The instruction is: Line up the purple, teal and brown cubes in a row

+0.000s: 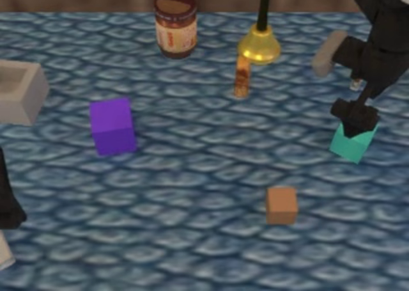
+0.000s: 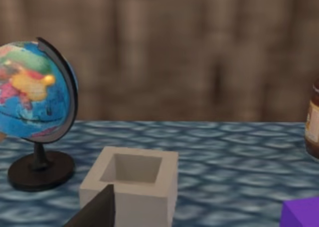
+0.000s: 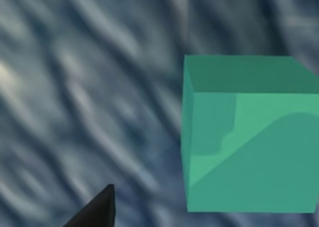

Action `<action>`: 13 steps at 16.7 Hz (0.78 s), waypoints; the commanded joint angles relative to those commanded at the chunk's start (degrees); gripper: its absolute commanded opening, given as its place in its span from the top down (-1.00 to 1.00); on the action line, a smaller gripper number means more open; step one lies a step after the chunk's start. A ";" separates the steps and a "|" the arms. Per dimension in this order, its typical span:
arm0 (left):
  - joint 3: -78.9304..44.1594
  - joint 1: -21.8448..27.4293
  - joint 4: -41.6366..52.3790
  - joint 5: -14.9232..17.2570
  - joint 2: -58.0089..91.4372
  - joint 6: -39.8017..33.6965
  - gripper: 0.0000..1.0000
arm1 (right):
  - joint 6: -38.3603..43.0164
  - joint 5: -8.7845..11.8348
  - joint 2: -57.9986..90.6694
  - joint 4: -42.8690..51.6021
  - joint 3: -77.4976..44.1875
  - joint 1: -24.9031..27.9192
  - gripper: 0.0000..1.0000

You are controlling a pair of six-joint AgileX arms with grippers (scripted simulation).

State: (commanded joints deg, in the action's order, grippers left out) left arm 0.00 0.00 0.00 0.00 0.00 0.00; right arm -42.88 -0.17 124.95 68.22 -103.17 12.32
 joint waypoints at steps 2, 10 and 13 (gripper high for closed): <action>0.00 0.00 0.00 0.00 0.00 0.00 -1.00 | 0.10 -0.03 -0.13 -0.21 0.34 0.27 -1.00; 0.00 0.00 0.00 0.00 0.00 0.00 -1.00 | 0.18 -0.05 5.24 -15.54 9.96 0.10 -1.00; 0.00 0.00 0.00 0.00 0.00 0.00 -1.00 | 0.17 -0.06 6.03 -17.29 11.26 0.09 -1.00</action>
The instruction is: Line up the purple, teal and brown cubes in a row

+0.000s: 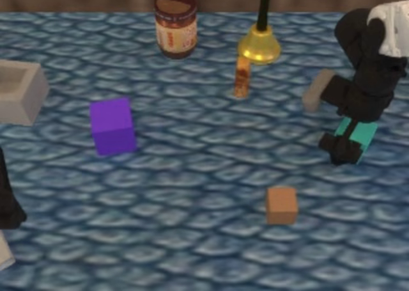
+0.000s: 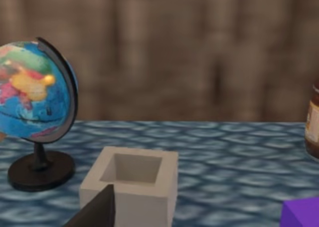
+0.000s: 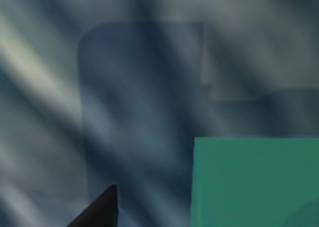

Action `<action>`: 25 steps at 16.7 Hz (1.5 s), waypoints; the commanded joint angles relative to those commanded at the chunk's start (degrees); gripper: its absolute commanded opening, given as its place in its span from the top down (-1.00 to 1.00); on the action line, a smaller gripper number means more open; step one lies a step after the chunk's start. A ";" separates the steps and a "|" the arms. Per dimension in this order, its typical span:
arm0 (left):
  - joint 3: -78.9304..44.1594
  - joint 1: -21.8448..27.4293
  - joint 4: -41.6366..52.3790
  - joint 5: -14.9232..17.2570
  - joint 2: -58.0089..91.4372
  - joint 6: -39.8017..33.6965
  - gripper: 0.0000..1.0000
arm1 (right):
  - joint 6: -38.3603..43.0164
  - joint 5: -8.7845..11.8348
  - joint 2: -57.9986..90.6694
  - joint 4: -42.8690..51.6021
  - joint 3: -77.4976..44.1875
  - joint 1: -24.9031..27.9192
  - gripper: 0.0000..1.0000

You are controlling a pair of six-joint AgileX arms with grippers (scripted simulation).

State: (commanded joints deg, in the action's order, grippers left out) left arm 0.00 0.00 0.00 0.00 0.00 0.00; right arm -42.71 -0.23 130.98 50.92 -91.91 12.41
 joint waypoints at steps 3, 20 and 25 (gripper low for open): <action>0.00 0.00 0.00 0.00 0.00 0.00 -1.00 | 0.00 0.00 0.00 0.00 0.00 0.00 -0.85; 0.00 0.00 0.00 0.00 0.00 0.00 -1.00 | 0.00 0.00 0.00 0.00 0.00 0.00 1.00; 0.00 0.00 0.00 0.00 0.00 0.00 -1.00 | 0.57 0.57 -1.44 1.10 -0.31 0.15 1.00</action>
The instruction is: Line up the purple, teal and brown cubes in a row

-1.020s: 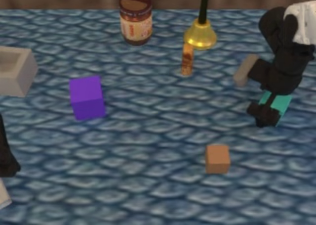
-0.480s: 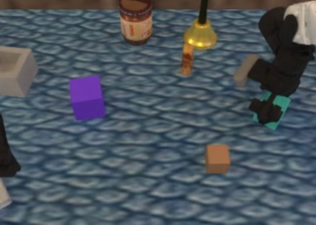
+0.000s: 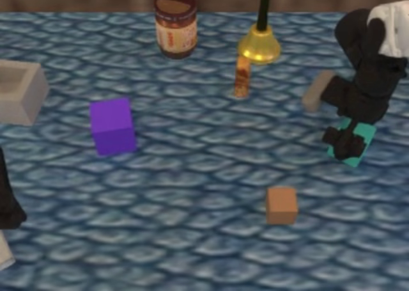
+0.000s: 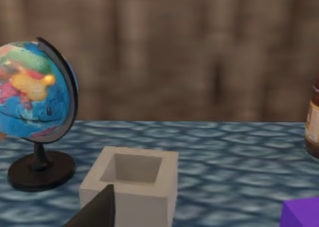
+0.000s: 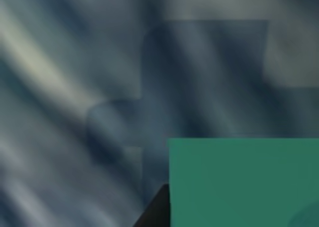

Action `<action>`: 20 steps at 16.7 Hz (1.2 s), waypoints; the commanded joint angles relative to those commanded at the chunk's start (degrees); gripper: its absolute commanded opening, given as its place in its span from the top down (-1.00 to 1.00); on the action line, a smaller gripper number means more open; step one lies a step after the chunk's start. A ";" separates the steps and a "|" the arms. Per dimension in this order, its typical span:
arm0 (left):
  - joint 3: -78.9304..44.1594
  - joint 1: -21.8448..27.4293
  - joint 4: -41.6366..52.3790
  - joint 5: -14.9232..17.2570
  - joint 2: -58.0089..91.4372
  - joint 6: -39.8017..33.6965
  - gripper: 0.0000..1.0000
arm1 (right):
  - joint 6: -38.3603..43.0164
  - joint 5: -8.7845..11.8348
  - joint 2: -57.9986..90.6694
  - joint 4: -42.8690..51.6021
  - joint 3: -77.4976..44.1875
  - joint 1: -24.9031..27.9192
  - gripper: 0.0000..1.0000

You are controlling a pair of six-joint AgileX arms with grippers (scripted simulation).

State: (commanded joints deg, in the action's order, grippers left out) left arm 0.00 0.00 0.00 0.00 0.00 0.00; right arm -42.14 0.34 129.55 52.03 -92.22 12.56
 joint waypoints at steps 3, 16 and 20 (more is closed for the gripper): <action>0.00 0.00 0.00 0.00 0.00 0.00 -1.00 | -0.12 0.00 -1.27 4.18 -2.91 0.19 1.00; 0.00 0.00 0.00 0.00 0.00 0.00 -1.00 | -0.55 0.06 -4.37 13.89 -9.18 4.25 1.00; 0.00 0.00 0.00 0.00 0.00 0.00 -1.00 | -1.62 0.11 -4.68 15.55 -10.00 17.21 1.00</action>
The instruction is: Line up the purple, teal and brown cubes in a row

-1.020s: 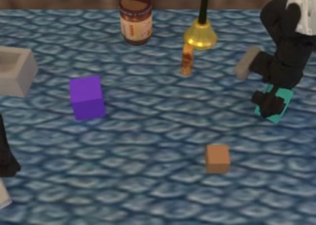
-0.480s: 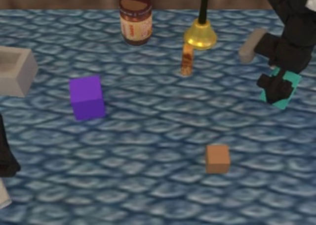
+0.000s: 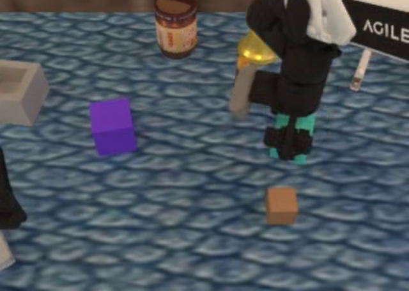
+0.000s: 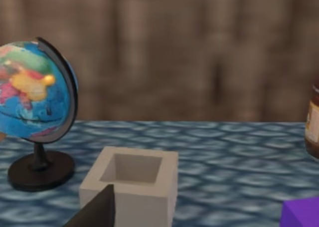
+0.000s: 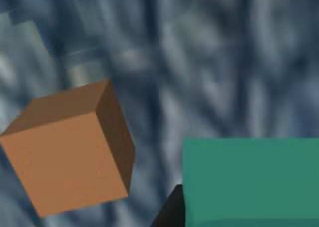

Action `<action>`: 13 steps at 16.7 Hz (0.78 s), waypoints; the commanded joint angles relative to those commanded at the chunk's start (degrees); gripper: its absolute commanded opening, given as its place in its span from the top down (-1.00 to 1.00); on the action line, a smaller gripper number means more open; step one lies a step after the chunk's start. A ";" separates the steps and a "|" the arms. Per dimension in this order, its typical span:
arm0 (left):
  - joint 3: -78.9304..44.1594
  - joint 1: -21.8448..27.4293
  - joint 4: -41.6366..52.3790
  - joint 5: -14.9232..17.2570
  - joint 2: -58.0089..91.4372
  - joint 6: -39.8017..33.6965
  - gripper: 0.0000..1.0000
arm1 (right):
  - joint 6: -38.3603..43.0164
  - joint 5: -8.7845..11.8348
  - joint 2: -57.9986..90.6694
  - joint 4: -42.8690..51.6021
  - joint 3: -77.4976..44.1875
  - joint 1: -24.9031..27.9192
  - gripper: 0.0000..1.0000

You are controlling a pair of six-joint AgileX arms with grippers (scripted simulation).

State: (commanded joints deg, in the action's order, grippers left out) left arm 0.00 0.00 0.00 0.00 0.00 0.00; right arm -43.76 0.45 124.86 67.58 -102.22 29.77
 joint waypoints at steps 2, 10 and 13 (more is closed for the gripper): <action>0.00 0.00 0.00 0.00 0.00 0.00 -1.00 | -0.51 0.06 -0.31 0.83 -0.36 6.99 1.00; 0.00 0.00 0.00 0.00 0.00 0.00 -1.00 | -0.93 0.06 -1.29 1.39 -0.57 14.65 1.00; 0.00 0.00 0.00 0.00 0.00 0.00 -1.00 | -0.87 0.03 -0.80 -0.95 1.36 14.59 1.00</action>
State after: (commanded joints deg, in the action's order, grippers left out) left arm 0.00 0.00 0.00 0.00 0.00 0.00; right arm -44.63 0.47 124.06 66.63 -100.86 44.35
